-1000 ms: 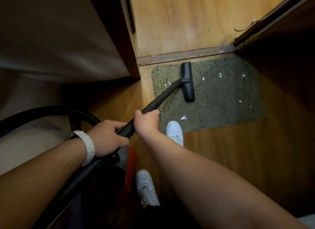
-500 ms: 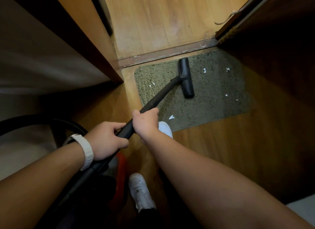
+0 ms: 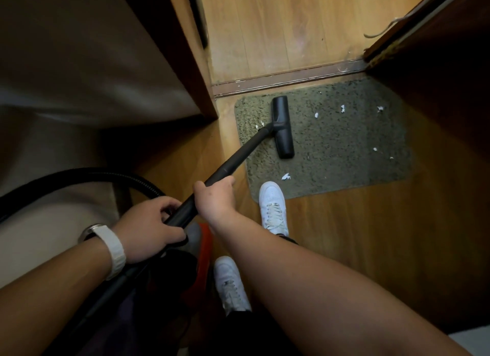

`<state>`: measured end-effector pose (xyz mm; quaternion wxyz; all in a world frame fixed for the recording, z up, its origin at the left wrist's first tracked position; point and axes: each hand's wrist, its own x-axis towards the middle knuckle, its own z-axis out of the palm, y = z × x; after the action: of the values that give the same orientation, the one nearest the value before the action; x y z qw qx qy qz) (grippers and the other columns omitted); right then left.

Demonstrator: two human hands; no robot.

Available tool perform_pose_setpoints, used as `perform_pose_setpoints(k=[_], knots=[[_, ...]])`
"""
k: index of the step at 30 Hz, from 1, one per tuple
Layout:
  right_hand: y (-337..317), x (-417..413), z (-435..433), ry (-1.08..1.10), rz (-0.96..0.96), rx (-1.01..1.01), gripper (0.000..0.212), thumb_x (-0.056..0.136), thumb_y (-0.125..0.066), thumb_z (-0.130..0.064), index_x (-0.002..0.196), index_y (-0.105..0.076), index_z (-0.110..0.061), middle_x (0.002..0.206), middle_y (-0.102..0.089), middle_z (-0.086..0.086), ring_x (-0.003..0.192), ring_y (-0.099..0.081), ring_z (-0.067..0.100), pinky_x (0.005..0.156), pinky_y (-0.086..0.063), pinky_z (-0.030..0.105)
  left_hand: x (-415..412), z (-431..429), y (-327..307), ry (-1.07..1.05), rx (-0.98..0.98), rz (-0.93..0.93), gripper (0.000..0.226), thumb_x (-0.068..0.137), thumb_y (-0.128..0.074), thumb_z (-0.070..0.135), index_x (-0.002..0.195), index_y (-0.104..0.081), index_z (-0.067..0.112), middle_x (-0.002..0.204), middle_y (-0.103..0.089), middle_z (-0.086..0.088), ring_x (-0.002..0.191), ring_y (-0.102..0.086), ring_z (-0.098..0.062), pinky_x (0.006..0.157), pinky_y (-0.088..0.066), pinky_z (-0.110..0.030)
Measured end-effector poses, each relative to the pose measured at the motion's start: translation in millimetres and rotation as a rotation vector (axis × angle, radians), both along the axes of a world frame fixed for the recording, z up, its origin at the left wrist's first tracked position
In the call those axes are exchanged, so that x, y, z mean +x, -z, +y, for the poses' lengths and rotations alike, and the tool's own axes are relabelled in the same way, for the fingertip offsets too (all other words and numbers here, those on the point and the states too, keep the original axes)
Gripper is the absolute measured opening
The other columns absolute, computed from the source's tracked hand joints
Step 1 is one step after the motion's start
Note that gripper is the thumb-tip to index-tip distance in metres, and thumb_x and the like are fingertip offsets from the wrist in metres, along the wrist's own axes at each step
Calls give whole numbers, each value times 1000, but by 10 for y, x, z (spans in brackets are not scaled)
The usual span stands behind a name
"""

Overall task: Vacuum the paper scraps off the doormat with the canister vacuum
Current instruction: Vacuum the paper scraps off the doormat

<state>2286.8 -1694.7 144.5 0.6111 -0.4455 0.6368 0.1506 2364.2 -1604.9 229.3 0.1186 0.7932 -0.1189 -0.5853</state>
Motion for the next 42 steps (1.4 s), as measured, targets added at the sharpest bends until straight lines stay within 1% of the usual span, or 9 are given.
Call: perform_pose_setpoints(k=[6,11,13,16,21,25,29,38,42], knots=[[3,101,277,27,8,-4,53,84,-62,-34,123,-34,-11,124,-57,16,103,-63,34,86,-58,45,77,242,-7,38,13,-43,38,71,-77,9,99,-58,25,78,-70,-11,57,-69,-33,56,-58,-45],[14,197,439,19,-4,-5,49,84,-64,-33,115,-32,-14,123,-56,17,103,-63,35,86,-58,48,150,369,-51,144,43,-134,40,68,-78,18,103,-61,27,72,-67,1,57,-65,-17,47,-46,-21],[23,209,488,55,-13,-7,49,84,-65,-32,116,-32,-14,119,-57,15,98,-63,32,76,-57,41,170,404,-65,215,61,-196,43,65,-78,26,105,-63,30,75,-66,5,66,-63,-13,56,-49,-25],[28,193,554,140,-20,-31,49,87,-65,-28,121,-35,-10,112,-59,12,91,-62,26,58,-44,26,154,456,-68,298,68,-270,44,65,-75,34,107,-62,31,79,-65,6,72,-63,-14,69,-56,-32],[21,154,760,238,-108,-93,60,86,-64,-28,139,-36,-18,122,-57,8,86,-63,16,57,-44,20,161,478,-70,284,55,-264,39,68,-73,34,105,-61,32,75,-63,9,64,-61,-9,53,-47,-23],[22,159,904,344,-141,-81,67,79,-65,-32,140,-37,-24,120,-61,7,93,-68,21,79,-59,38,180,526,-40,240,23,-234,36,70,-73,30,104,-63,31,78,-62,10,66,-60,-7,52,-44,-21],[41,190,950,446,-132,-24,68,85,-67,-25,144,-34,-19,123,-66,9,102,-68,25,94,-56,44,206,573,-11,207,6,-228,33,70,-75,27,102,-65,28,81,-61,9,69,-60,-7,56,-48,-21],[-76,206,977,662,-127,73,54,89,-67,-16,135,-40,-18,95,-63,4,76,-65,18,63,-55,29,199,591,-16,186,-19,-227,25,70,-74,24,95,-69,21,78,-67,1,67,-63,-13,57,-50,-25],[-84,227,996,660,-131,72,57,88,-68,-19,136,-39,-19,100,-65,7,81,-68,23,67,-57,32,187,584,-4,204,-28,-236,25,70,-74,23,95,-69,21,76,-68,1,66,-62,-13,54,-47,-23]])
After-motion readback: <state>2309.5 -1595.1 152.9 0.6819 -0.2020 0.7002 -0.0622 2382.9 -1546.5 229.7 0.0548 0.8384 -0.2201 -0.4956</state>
